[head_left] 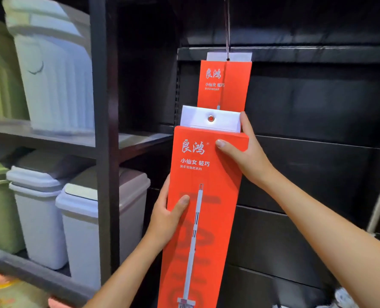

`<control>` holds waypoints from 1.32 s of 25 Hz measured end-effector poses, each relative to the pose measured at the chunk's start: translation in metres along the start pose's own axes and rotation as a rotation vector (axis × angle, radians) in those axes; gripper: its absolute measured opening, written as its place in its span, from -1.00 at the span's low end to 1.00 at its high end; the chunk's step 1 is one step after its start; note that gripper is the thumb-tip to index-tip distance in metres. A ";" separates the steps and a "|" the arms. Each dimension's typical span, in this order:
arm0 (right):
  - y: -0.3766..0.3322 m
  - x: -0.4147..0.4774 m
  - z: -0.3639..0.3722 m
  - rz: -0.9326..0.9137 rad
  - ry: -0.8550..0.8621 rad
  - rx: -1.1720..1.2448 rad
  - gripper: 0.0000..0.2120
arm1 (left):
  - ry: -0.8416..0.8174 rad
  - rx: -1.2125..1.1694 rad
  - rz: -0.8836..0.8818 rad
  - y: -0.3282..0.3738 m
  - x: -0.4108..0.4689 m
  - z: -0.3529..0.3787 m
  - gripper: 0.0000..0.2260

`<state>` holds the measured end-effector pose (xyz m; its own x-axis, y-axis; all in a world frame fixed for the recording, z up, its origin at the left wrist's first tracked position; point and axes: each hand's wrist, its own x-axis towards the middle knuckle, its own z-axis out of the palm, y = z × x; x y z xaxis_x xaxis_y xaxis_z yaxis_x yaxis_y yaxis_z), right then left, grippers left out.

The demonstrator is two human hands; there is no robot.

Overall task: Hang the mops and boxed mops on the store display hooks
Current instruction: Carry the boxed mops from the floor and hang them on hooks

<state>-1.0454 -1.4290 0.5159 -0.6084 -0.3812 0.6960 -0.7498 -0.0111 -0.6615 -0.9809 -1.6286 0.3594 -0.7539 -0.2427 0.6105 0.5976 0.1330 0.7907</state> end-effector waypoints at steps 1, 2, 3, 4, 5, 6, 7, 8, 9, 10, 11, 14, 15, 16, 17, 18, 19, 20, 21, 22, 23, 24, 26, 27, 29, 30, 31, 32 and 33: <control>-0.009 0.007 -0.003 -0.008 0.008 -0.002 -0.14 | -0.007 -0.007 0.021 0.007 0.010 0.001 -0.32; -0.018 0.015 -0.007 -0.019 0.016 -0.011 -0.11 | -0.011 -0.014 0.043 0.015 0.020 0.002 -0.32; -0.027 0.022 -0.010 -0.040 0.013 -0.026 -0.14 | -0.013 -0.024 0.064 0.022 0.028 0.003 -0.33; -0.035 0.030 -0.013 -0.070 0.005 -0.044 -0.23 | -0.015 -0.038 0.084 0.028 0.037 0.004 -0.33; -0.043 0.036 -0.016 -0.093 -0.009 -0.059 -0.32 | -0.016 -0.050 0.101 0.034 0.044 0.005 -0.35; -0.051 0.041 -0.019 -0.110 -0.015 -0.062 -0.37 | -0.014 -0.058 0.117 0.040 0.051 0.007 -0.36; -0.060 0.047 -0.022 -0.122 -0.024 -0.060 -0.40 | -0.011 -0.061 0.137 0.047 0.059 0.008 -0.36; -0.068 0.053 -0.026 -0.129 -0.030 -0.055 -0.41 | -0.013 -0.064 0.152 0.054 0.066 0.009 -0.36; -0.076 0.059 -0.029 -0.132 -0.031 -0.058 -0.43 | -0.014 -0.068 0.159 0.061 0.073 0.010 -0.35; -0.084 0.065 -0.032 -0.137 -0.029 -0.061 -0.44 | -0.014 -0.069 0.170 0.069 0.079 0.011 -0.34; -0.092 0.070 -0.035 -0.145 -0.030 -0.074 -0.46 | -0.011 -0.071 0.187 0.077 0.085 0.011 -0.33; -0.116 0.083 -0.042 -0.182 -0.028 -0.099 -0.53 | -0.003 -0.085 0.242 0.102 0.097 0.011 -0.33; -0.124 0.086 -0.043 -0.192 -0.029 -0.097 -0.56 | 0.002 -0.092 0.255 0.110 0.099 0.011 -0.33; -0.134 0.087 -0.045 -0.205 -0.029 -0.098 -0.61 | 0.006 -0.098 0.272 0.118 0.100 0.010 -0.34; -0.143 0.089 -0.046 -0.219 -0.023 -0.106 -0.63 | 0.010 -0.099 0.290 0.126 0.101 0.009 -0.35; -0.152 0.090 -0.047 -0.242 -0.023 -0.116 -0.64 | 0.013 -0.096 0.306 0.133 0.101 0.008 -0.36; -0.159 0.091 -0.049 -0.267 -0.024 -0.131 -0.67 | 0.017 -0.093 0.322 0.139 0.101 0.007 -0.37; -0.166 0.091 -0.049 -0.286 -0.024 -0.144 -0.71 | 0.019 -0.090 0.338 0.145 0.101 0.006 -0.38; -0.171 0.093 -0.051 -0.296 -0.021 -0.145 -0.74 | 0.023 -0.089 0.351 0.150 0.101 0.006 -0.39; -0.176 0.095 -0.051 -0.301 -0.021 -0.136 -0.75 | 0.028 -0.091 0.357 0.155 0.101 0.005 -0.40; -0.181 0.099 -0.050 -0.306 -0.027 -0.124 -0.71 | 0.035 -0.094 0.358 0.159 0.102 0.004 -0.41; -0.185 0.101 -0.049 -0.310 -0.025 -0.129 -0.66 | 0.040 -0.096 0.359 0.162 0.103 0.004 -0.43; -0.188 0.106 -0.048 -0.307 -0.021 -0.147 -0.58 | 0.040 -0.097 0.354 0.165 0.108 0.004 -0.48; -0.187 0.109 -0.049 -0.302 -0.025 -0.144 -0.56 | 0.038 -0.097 0.348 0.166 0.110 0.003 -0.49; -0.181 0.116 -0.052 -0.302 -0.029 -0.141 -0.51 | 0.034 -0.095 0.340 0.166 0.113 0.003 -0.48; -0.179 0.118 -0.052 -0.302 -0.029 -0.141 -0.41 | 0.031 -0.091 0.338 0.165 0.114 0.003 -0.47; -0.179 0.118 -0.052 -0.296 -0.026 -0.145 -0.31 | 0.025 -0.086 0.338 0.165 0.115 0.004 -0.47; -0.179 0.119 -0.052 -0.298 -0.020 -0.160 -0.26 | 0.022 -0.081 0.340 0.164 0.115 0.005 -0.46; -0.178 0.119 -0.052 -0.299 -0.015 -0.168 -0.30 | 0.023 -0.078 0.341 0.162 0.116 0.005 -0.46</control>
<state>-0.9984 -1.4245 0.7311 -0.3525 -0.3979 0.8470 -0.9274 0.0276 -0.3730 -0.9727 -1.6301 0.5587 -0.5018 -0.2183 0.8370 0.8336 0.1363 0.5353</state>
